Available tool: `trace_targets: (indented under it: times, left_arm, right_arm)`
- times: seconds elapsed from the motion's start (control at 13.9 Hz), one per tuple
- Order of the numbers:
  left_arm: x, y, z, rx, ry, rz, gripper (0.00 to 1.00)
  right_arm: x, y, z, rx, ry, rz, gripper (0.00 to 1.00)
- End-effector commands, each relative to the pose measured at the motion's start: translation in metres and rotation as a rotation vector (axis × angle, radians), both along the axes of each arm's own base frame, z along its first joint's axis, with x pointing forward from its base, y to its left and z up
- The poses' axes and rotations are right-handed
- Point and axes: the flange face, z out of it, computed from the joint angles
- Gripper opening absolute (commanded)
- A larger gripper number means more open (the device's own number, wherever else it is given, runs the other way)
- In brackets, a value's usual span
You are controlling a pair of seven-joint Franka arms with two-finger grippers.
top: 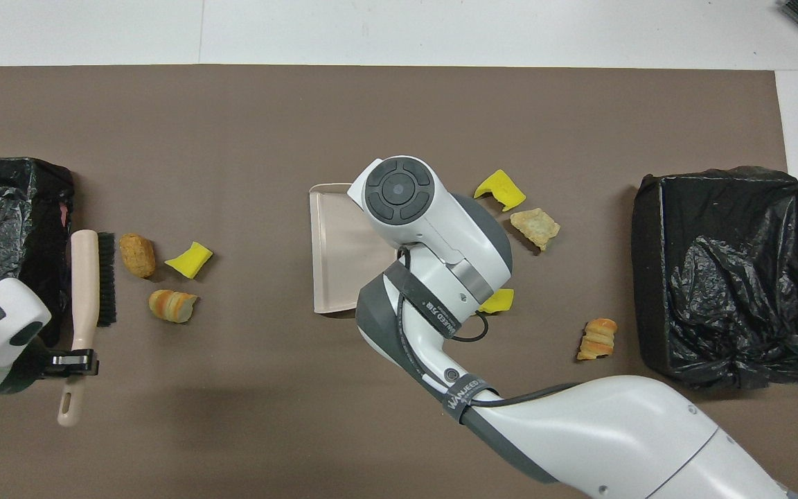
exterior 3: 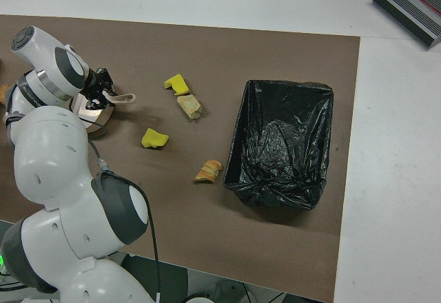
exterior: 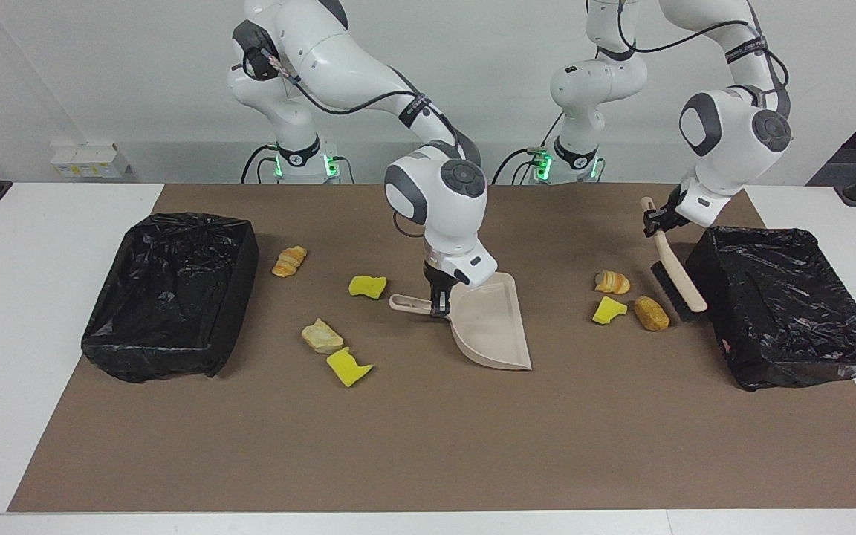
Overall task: Sweep and dump trash in bin
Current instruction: 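Grasp the wooden brush handle with the left gripper, then sweep bread pieces toward the dustpan with the brush in the left gripper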
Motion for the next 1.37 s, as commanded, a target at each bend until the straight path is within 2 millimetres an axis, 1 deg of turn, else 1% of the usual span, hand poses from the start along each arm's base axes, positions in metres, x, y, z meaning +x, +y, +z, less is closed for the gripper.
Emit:
trace_targets:
  times: [0.0, 0.07, 0.22, 0.29, 0.36, 0.51, 0.65, 0.72, 0.79, 0.87, 0.94, 1.08, 1.23, 1.3]
  left_arm:
    - [-0.005, -0.013, -0.006, 0.040, 0.020, 0.080, 0.00]
    - [-0.010, -0.028, -0.010, 0.045, 0.033, 0.065, 0.00]
    - [-0.018, -0.048, -0.015, 0.055, 0.048, 0.073, 0.00]
    - [-0.020, -0.061, -0.017, 0.061, 0.055, 0.070, 0.00]
    - [-0.023, -0.079, -0.024, 0.070, 0.066, 0.065, 0.00]
    - [-0.024, -0.104, -0.030, 0.072, 0.052, 0.060, 0.00]
    - [-0.022, -0.127, -0.029, 0.028, 0.022, 0.054, 0.00]
    - [-0.022, -0.143, -0.030, 0.025, 0.007, 0.029, 0.00]
    - [-0.025, -0.164, -0.040, 0.026, 0.018, 0.006, 0.00]
    - [-0.027, -0.185, -0.044, 0.022, 0.006, 0.009, 0.00]
    - [-0.025, -0.199, -0.044, 0.000, -0.014, 0.014, 0.00]
    - [-0.029, -0.232, -0.039, -0.063, -0.015, 0.005, 0.00]
    - [-0.038, -0.258, -0.035, -0.085, -0.015, -0.039, 0.00]
    - [-0.041, -0.267, -0.034, -0.108, -0.009, -0.039, 0.00]
  right_arm:
    - [-0.002, 0.008, -0.010, 0.034, -0.008, -0.023, 0.00]
    - [-0.002, 0.009, -0.010, 0.035, -0.009, -0.023, 0.00]
    - [-0.002, 0.009, -0.011, 0.035, -0.009, -0.025, 0.00]
    - [-0.002, 0.009, -0.009, 0.036, -0.012, -0.024, 0.00]
    - [-0.002, 0.009, -0.009, 0.036, -0.012, -0.024, 0.00]
    - [-0.002, 0.009, -0.009, 0.034, -0.018, -0.021, 0.00]
    - [-0.001, 0.009, -0.009, 0.035, -0.019, -0.020, 0.00]
    - [-0.002, 0.009, -0.009, 0.035, -0.019, -0.020, 0.00]
    - [-0.001, 0.009, -0.009, 0.040, -0.023, -0.019, 0.00]
    - [-0.002, 0.010, -0.010, 0.041, -0.024, -0.018, 0.00]
    - [-0.002, 0.010, -0.010, 0.041, -0.024, -0.018, 0.00]
    - [-0.001, 0.010, -0.010, 0.042, -0.025, -0.020, 0.00]
    - [-0.001, 0.010, -0.011, 0.043, -0.025, -0.020, 0.00]
    - [-0.001, 0.009, -0.011, 0.043, -0.025, -0.021, 0.00]
